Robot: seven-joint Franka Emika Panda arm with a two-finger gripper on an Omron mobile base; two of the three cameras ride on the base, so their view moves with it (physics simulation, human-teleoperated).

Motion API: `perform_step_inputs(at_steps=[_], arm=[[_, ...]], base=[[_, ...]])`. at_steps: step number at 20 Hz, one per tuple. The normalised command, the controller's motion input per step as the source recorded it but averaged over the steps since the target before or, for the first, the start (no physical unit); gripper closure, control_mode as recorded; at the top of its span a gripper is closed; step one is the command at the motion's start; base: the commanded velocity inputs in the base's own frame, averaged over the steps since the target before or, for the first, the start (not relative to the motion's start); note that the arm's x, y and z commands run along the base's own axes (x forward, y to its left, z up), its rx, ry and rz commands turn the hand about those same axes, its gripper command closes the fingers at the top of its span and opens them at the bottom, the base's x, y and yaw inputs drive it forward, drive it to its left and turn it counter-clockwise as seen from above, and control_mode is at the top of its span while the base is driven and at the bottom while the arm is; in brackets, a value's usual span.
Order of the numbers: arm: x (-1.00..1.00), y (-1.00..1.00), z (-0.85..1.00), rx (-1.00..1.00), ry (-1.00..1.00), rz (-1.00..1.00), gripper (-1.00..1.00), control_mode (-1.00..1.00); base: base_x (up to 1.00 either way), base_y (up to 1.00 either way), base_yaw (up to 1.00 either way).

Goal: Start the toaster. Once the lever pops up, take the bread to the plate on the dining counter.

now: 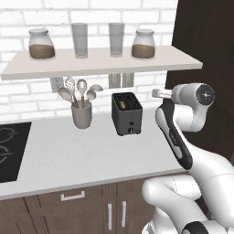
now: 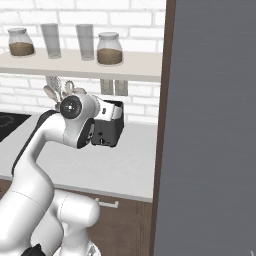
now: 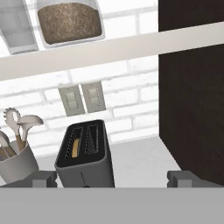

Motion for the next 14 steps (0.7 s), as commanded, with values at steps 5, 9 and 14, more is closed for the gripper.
perform_step_inputs(at_steps=[5,9,14], arm=[[0.00,0.00,0.00,0.00,0.00,0.00,-1.00,-1.00],[0.00,0.00,0.00,0.00,0.00,0.00,-1.00,-1.00],[0.00,0.00,0.00,0.00,0.00,0.00,-1.00,-1.00]], base=[[0.00,0.00,0.00],[0.00,0.00,0.00],[0.00,0.00,0.00]])
